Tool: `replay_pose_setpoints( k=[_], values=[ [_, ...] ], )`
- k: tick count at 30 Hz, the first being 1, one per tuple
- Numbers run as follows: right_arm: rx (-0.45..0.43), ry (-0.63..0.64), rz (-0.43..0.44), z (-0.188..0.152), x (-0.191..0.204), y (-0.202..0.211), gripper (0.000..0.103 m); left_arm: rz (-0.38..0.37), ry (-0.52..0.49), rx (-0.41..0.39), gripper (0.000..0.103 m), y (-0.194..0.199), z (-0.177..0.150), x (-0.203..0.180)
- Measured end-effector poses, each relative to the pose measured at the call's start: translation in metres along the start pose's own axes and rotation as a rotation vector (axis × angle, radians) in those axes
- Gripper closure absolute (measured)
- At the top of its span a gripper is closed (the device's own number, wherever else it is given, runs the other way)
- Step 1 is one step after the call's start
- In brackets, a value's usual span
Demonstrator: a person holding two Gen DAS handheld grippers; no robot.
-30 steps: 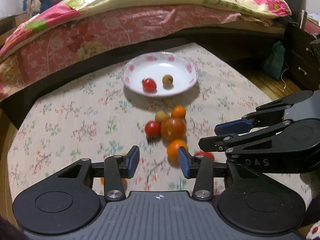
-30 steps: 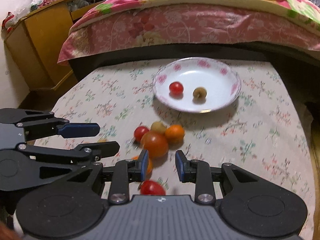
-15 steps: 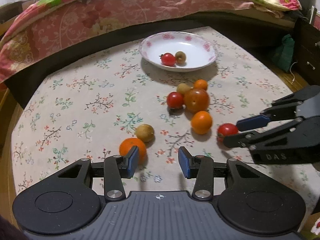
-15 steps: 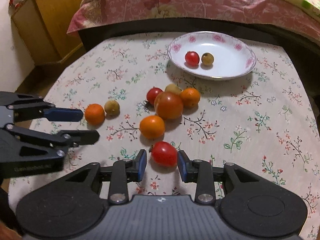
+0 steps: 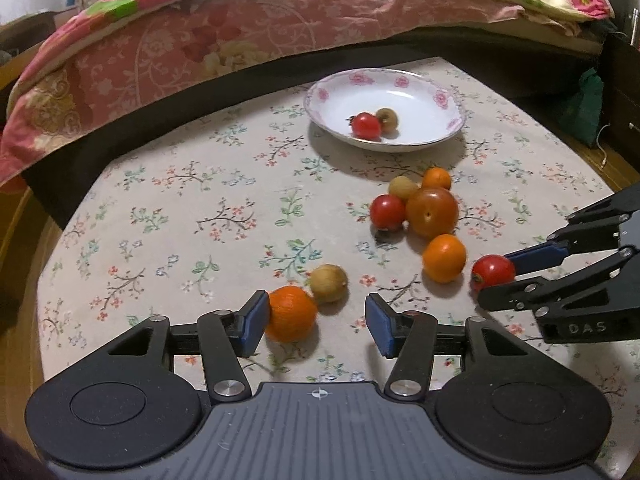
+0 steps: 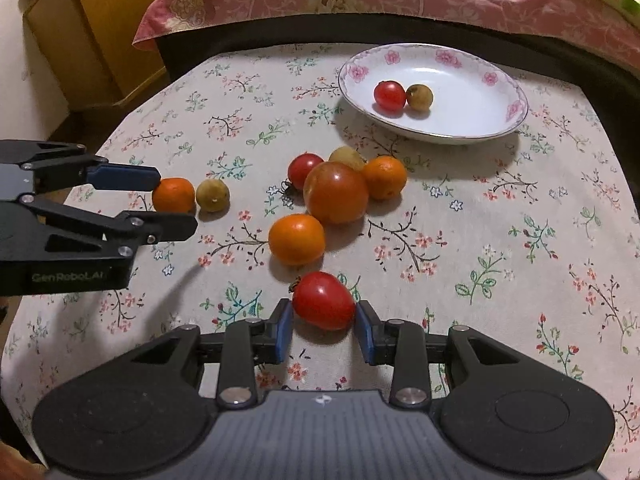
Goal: Organize fruits
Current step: 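Withdraw both tools from the plate toward the remaining fruit, then grasp the tangerine with the left tool while the right tool grasps the red tomato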
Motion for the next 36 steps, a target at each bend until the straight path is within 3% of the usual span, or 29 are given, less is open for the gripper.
replay_pose_setpoints(
  k=[11,15,27,36],
  values=[
    [0.000,-0.005,-0.001,0.001,-0.002,0.000,0.069,-0.023,-0.042,0.054,0.048,-0.015,-0.009,-0.001],
    [0.002,-0.021,0.000,0.001,-0.006,0.001,0.069,-0.021,-0.050,0.068,0.059,-0.019,-0.012,-0.005],
    [0.009,-0.033,0.019,-0.001,-0.006,0.005,0.070,-0.136,-0.065,0.086,0.060,-0.006,-0.020,-0.033],
    [0.013,-0.003,0.026,-0.005,-0.001,0.005,0.069,-0.131,-0.099,0.096,0.057,-0.009,-0.024,-0.039]
  ],
)
Point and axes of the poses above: each gripper's, at about its wrist camera, not at the fingertips, and y roughly against the way its jaws point, x to its left, z to its top, the point moved 6 cm from there along -y, roughly the way its jaws point, and after that the axes turned 13 degrees about -x, right-handed, at the moved point
